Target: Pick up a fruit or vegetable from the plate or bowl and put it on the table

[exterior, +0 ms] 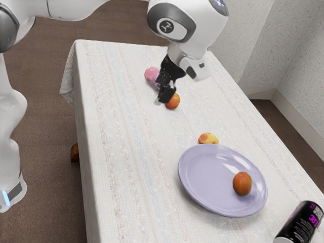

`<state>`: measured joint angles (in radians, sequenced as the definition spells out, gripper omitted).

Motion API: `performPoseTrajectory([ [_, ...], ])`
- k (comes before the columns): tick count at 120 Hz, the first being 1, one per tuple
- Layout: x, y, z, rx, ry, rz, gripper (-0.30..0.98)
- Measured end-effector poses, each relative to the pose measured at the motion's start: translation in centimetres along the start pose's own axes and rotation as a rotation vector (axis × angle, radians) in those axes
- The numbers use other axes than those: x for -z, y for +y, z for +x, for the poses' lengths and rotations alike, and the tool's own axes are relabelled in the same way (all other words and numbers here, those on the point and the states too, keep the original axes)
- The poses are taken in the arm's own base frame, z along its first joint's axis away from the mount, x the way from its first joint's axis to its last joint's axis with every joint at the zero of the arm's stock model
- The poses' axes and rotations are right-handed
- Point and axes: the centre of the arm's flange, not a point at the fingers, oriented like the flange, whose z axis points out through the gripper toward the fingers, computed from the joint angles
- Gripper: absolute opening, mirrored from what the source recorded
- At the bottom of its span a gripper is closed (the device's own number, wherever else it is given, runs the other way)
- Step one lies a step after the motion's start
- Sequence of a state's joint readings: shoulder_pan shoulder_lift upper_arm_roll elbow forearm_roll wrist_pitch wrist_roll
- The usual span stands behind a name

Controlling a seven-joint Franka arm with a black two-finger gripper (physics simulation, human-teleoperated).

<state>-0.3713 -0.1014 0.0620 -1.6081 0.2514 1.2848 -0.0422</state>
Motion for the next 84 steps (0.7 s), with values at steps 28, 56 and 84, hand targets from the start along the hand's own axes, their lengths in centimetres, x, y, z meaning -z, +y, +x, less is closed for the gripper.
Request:
performPoseTrajectory([
  [28, 2.8, 1.8, 8.3, -0.017, 0.219, -0.053, 0.69],
  [56, 2.1, 14.0, 18.8, -0.313, 0.290, -0.187, 0.69],
  [84, -2.4, 15.2, 21.3, -0.401, 0.213, -0.245, 0.69],
])
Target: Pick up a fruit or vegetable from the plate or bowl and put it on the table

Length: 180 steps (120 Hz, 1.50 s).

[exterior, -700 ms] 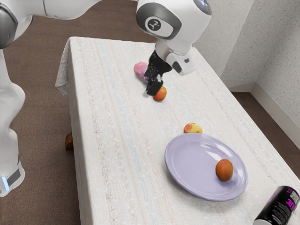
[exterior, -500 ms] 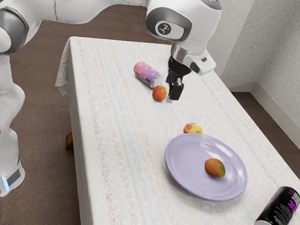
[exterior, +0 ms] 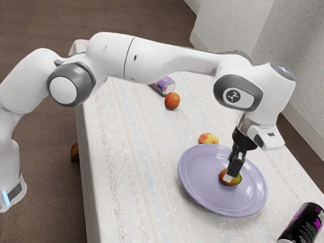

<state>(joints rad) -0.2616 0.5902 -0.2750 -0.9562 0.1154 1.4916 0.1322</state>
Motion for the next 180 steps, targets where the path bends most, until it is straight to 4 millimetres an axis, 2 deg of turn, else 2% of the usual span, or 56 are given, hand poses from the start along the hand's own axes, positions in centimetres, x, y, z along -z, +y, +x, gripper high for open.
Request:
performPoseTrajectory([
  [17, -1.5, -2.4, -0.8, 0.014, -0.033, -0.007, 0.69],
  [33, -2.2, -3.0, -0.6, -0.012, -0.020, -0.013, 0.69],
  [54, -0.8, -1.1, -1.5, -0.102, 0.031, -0.009, 0.69],
  [68, -0.5, 2.1, -2.1, -0.164, 0.037, -0.010, 0.69],
  [77, -0.4, 2.8, -2.4, -0.185, 0.036, -0.028, 0.69],
  [96, -1.3, 1.3, -3.4, -0.215, 0.001, -0.017, 0.69],
  [111, -1.0, 1.4, -3.7, -0.265, 0.001, -0.010, 0.69],
  [120, -0.9, 0.6, -3.8, -0.284, 0.002, -0.009, 0.68],
  [127, -1.4, -1.5, -3.6, -0.282, 0.003, -0.016, 0.69],
  [134, -1.7, -2.6, -3.0, -0.298, 0.013, -0.026, 0.69],
  [148, -2.0, -3.0, -2.3, -0.353, 0.032, -0.049, 0.69],
  [165, -4.2, -4.7, -1.6, -0.389, 0.021, -0.085, 0.69],
  [180, -4.7, -5.1, -1.4, -0.425, 0.025, -0.096, 0.69],
])
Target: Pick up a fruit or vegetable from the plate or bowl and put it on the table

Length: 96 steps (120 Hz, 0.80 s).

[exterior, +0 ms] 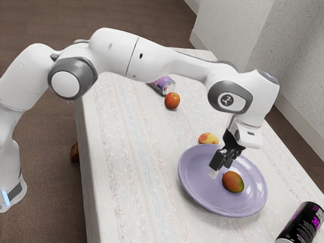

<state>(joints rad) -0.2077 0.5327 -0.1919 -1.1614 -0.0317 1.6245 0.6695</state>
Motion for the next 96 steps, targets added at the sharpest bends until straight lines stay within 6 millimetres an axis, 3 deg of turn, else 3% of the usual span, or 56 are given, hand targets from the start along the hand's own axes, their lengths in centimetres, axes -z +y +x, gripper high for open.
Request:
performPoseTrajectory([
  [22, 1.2, -1.0, -0.4, -0.046, 0.026, 0.012, 0.69],
  [46, 0.3, -3.2, 0.2, -0.104, 0.066, -0.002, 0.69],
  [74, 1.1, -1.8, 1.0, -0.165, 0.071, 0.011, 0.68],
  [96, 0.2, -2.7, 0.6, -0.139, 0.063, 0.003, 0.69],
])
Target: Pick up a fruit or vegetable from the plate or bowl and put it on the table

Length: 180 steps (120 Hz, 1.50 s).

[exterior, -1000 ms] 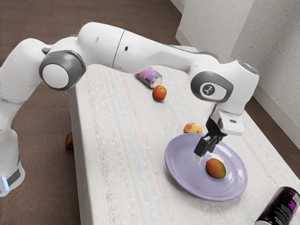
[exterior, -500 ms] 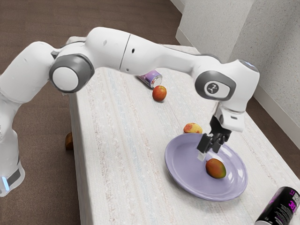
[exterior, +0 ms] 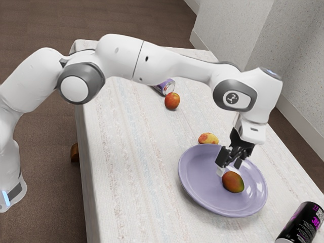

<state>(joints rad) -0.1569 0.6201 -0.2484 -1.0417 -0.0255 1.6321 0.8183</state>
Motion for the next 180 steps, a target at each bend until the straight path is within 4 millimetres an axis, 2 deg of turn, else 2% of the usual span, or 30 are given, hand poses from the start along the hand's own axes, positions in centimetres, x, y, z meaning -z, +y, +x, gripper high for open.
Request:
performPoseTrajectory([
  [20, -0.8, -0.4, 0.0, 0.016, -0.004, -0.008, 0.68],
  [43, 0.0, -0.8, -0.5, 0.043, -0.010, 0.019, 0.68],
  [63, -0.1, -1.5, -1.2, 0.079, -0.030, 0.038, 0.69],
  [82, -0.1, -2.1, -0.4, 0.090, -0.013, 0.050, 0.69],
  [96, -1.0, -2.5, -0.4, 0.103, -0.022, 0.045, 0.69],
  [134, -1.4, -1.6, 0.7, 0.104, -0.018, 0.035, 0.69],
  [180, -3.3, -2.4, 0.7, 0.126, -0.024, 0.024, 0.69],
])
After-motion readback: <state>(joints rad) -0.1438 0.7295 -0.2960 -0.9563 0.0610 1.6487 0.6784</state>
